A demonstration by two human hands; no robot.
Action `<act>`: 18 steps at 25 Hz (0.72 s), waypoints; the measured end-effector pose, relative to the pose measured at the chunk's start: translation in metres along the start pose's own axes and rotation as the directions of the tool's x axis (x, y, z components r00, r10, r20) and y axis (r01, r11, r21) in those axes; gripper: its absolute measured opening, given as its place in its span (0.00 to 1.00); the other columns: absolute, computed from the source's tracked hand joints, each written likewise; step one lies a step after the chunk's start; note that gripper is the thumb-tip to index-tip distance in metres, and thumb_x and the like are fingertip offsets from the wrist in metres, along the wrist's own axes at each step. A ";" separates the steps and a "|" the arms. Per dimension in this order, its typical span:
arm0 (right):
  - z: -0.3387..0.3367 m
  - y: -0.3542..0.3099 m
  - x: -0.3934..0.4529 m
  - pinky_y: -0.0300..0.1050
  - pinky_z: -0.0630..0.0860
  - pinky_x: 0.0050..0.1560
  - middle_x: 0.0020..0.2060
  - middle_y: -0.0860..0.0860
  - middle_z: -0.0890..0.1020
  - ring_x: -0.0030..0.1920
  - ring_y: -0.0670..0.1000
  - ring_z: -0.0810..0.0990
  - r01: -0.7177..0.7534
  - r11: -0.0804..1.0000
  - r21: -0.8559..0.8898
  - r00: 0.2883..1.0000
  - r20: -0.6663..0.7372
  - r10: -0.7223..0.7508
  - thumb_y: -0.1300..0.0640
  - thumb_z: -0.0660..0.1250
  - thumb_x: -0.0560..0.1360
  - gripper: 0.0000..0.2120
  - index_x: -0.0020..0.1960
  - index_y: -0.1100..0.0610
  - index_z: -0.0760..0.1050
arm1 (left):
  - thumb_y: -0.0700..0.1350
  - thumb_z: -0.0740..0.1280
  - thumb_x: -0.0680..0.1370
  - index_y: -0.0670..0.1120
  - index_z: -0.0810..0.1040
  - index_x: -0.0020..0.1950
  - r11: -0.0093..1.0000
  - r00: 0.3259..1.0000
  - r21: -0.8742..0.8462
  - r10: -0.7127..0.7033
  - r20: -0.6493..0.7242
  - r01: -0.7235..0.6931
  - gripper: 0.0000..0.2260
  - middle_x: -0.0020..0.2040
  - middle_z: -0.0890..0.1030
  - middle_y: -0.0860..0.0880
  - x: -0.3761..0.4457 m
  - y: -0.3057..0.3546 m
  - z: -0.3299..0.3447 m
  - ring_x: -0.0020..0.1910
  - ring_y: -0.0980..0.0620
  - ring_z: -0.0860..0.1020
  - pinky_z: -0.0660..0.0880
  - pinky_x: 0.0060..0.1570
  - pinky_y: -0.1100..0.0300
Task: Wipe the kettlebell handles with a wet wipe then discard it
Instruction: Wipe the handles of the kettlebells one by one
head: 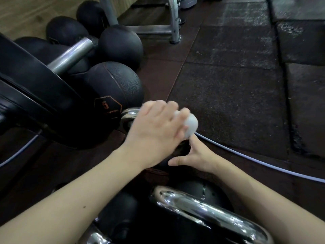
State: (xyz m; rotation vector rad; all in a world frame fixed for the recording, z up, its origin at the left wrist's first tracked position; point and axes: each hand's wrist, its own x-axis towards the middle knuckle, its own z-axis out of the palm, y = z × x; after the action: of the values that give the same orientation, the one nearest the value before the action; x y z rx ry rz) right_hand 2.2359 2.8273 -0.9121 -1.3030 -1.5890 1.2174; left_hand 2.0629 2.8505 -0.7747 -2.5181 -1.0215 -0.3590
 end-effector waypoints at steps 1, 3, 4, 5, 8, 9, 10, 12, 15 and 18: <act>0.000 0.003 0.000 0.46 0.67 0.79 0.74 0.44 0.73 0.76 0.41 0.70 -0.002 1.000 -0.002 1.000 -0.015 0.002 0.50 0.88 0.62 0.53 0.78 0.51 0.63 | 0.53 0.58 0.83 0.46 0.79 0.63 0.993 0.996 -0.071 -0.092 0.000 0.092 0.17 0.53 0.79 0.45 -0.005 -0.010 -0.003 0.51 0.39 0.77 0.71 0.55 0.42; 0.002 0.007 0.000 0.53 0.68 0.79 0.72 0.47 0.75 0.75 0.46 0.71 -0.006 1.000 -0.021 0.999 -0.039 0.005 0.48 0.88 0.60 0.47 0.73 0.49 0.68 | 0.53 0.54 0.84 0.47 0.79 0.58 0.927 0.954 -0.230 -0.299 0.026 0.297 0.17 0.51 0.77 0.45 -0.014 -0.028 -0.008 0.50 0.41 0.73 0.69 0.54 0.44; 0.002 0.009 0.000 0.55 0.68 0.78 0.71 0.48 0.75 0.74 0.47 0.72 -0.010 1.000 -0.024 0.999 -0.046 0.009 0.48 0.88 0.60 0.44 0.69 0.49 0.69 | 0.52 0.53 0.84 0.48 0.78 0.53 0.855 0.913 -0.337 -0.404 0.045 0.395 0.16 0.49 0.76 0.47 -0.019 -0.035 -0.005 0.48 0.43 0.72 0.69 0.53 0.46; 0.002 0.009 0.000 0.56 0.69 0.77 0.70 0.48 0.76 0.73 0.47 0.73 -0.013 1.000 -0.019 0.999 -0.050 0.012 0.47 0.88 0.60 0.43 0.67 0.49 0.70 | 0.50 0.53 0.84 0.49 0.76 0.48 0.742 0.853 -0.459 -0.517 0.072 0.489 0.14 0.46 0.76 0.50 -0.020 -0.038 -0.004 0.47 0.47 0.72 0.69 0.51 0.50; 0.002 0.008 0.001 0.49 0.70 0.76 0.69 0.45 0.76 0.72 0.44 0.73 -0.025 1.000 0.010 0.999 -0.040 0.026 0.44 0.88 0.59 0.46 0.70 0.47 0.69 | 0.45 0.58 0.81 0.48 0.77 0.36 -0.036 0.432 -0.762 -0.807 0.404 0.646 0.16 0.32 0.76 0.56 -0.012 -0.045 0.003 0.34 0.55 0.73 0.69 0.37 0.60; 0.001 0.007 0.001 0.45 0.69 0.76 0.68 0.45 0.76 0.71 0.41 0.73 -0.024 1.000 0.015 0.999 -0.030 0.025 0.44 0.88 0.59 0.47 0.71 0.47 0.68 | 0.44 0.58 0.80 0.48 0.79 0.32 -0.331 0.307 -0.745 -0.758 0.576 0.579 0.18 0.29 0.75 0.56 -0.008 -0.047 0.002 0.29 0.55 0.72 0.67 0.32 0.61; 0.001 0.007 0.000 0.41 0.69 0.74 0.68 0.44 0.76 0.70 0.39 0.73 -0.023 1.000 0.015 0.999 -0.023 0.023 0.46 0.88 0.59 0.47 0.72 0.48 0.68 | 0.44 0.59 0.79 0.49 0.80 0.29 -0.510 0.252 -0.694 -0.683 0.686 0.508 0.20 0.29 0.76 0.54 -0.007 -0.049 0.004 0.27 0.55 0.71 0.65 0.31 0.59; 0.000 0.007 0.001 0.35 0.69 0.72 0.68 0.44 0.75 0.68 0.36 0.73 -0.028 1.000 0.012 0.999 -0.015 0.028 0.51 0.89 0.60 0.46 0.71 0.49 0.68 | 0.45 0.58 0.78 0.49 0.83 0.31 -0.553 0.244 -0.691 -0.670 0.701 0.466 0.20 0.31 0.80 0.51 -0.005 -0.049 0.006 0.30 0.52 0.76 0.71 0.33 0.57; 0.000 0.008 0.001 0.37 0.68 0.73 0.70 0.46 0.75 0.72 0.40 0.72 -0.015 1.000 0.013 1.000 -0.016 0.016 0.54 0.88 0.61 0.46 0.73 0.51 0.68 | 0.48 0.58 0.82 0.50 0.82 0.42 0.035 0.388 -0.681 -0.842 0.374 0.732 0.15 0.45 0.82 0.48 -0.001 -0.038 0.002 0.51 0.40 0.80 0.74 0.55 0.48; 0.000 0.005 0.003 0.40 0.67 0.76 0.73 0.45 0.74 0.74 0.40 0.71 0.006 1.000 0.011 1.000 -0.023 -0.006 0.51 0.89 0.61 0.49 0.75 0.48 0.66 | 0.51 0.54 0.82 0.47 0.80 0.45 0.716 0.746 -0.274 -0.666 0.009 0.642 0.17 0.47 0.79 0.40 0.003 -0.009 -0.005 0.48 0.36 0.76 0.69 0.53 0.44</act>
State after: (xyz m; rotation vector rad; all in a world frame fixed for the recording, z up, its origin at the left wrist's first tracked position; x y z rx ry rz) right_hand 2.2362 2.8305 -0.9173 -1.2998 -1.5667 1.2023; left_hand 2.0582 2.8555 -0.7673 -2.2222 -1.9345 -0.8511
